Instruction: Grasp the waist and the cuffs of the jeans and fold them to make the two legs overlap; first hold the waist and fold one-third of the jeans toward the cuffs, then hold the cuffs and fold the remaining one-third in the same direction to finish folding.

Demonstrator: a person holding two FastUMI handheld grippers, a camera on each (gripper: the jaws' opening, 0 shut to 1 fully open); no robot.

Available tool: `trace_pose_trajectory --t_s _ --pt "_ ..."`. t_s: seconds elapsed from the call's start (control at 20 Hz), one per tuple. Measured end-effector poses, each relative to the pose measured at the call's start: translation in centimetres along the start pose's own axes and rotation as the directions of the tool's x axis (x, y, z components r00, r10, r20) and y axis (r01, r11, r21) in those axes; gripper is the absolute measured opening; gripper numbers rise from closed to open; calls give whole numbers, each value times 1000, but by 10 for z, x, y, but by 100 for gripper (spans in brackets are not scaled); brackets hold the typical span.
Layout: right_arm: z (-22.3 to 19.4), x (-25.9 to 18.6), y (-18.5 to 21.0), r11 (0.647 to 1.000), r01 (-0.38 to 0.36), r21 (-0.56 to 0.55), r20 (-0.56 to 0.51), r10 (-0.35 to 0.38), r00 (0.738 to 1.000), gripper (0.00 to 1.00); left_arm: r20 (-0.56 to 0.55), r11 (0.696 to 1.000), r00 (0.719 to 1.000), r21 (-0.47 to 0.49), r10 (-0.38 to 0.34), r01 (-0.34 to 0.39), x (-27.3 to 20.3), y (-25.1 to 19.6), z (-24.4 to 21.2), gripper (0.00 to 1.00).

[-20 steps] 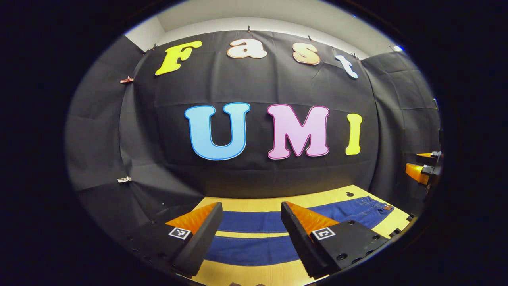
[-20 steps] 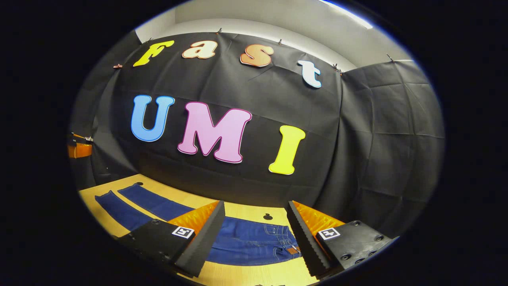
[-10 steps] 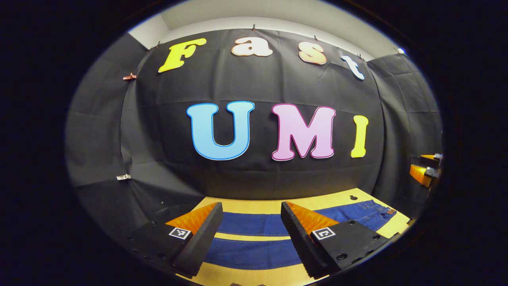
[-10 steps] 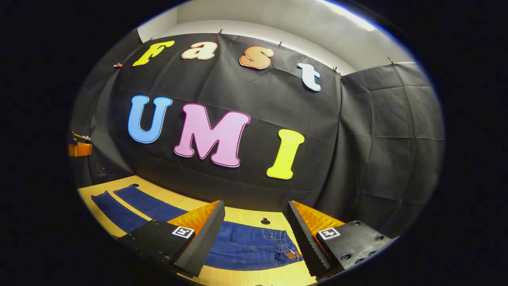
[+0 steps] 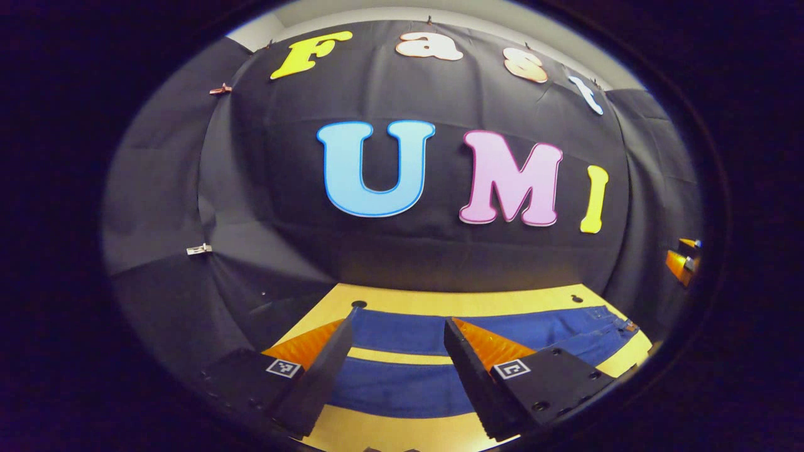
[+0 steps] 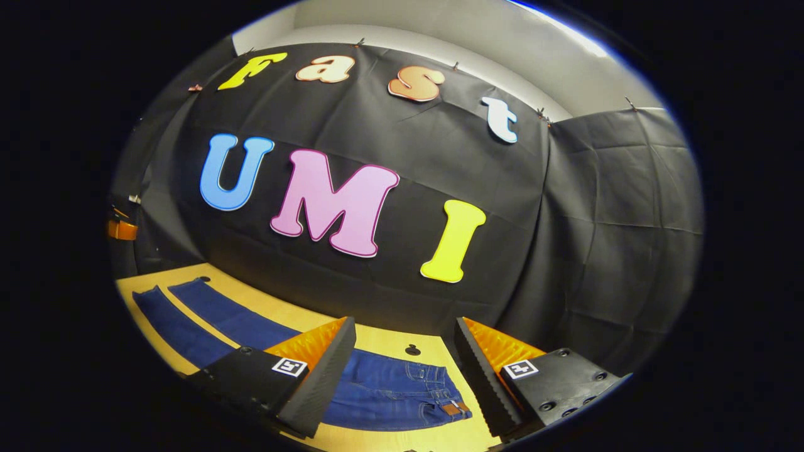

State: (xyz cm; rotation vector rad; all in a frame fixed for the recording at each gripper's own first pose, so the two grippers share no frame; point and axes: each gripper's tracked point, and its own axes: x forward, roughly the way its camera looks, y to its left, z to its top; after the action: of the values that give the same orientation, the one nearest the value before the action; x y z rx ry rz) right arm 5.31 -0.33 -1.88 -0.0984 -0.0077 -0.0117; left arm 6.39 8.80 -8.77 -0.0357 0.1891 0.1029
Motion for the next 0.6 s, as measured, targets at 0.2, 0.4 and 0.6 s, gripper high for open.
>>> trace_pose_trajectory --t_s 0.2,0.4,0.6 --pt "-22 18 1 997 -2 -72 -31 0 1000 97 -160 986 985 161 59 -33 28 63 -56 95" --pt "-48 33 4 994 -21 -104 -83 13 996 97 -293 916 954 396 61 63 50 103 -111 97" --pt "-79 44 8 994 -32 -109 -159 14 987 97 -449 788 890 574 75 223 66 128 -181 97"
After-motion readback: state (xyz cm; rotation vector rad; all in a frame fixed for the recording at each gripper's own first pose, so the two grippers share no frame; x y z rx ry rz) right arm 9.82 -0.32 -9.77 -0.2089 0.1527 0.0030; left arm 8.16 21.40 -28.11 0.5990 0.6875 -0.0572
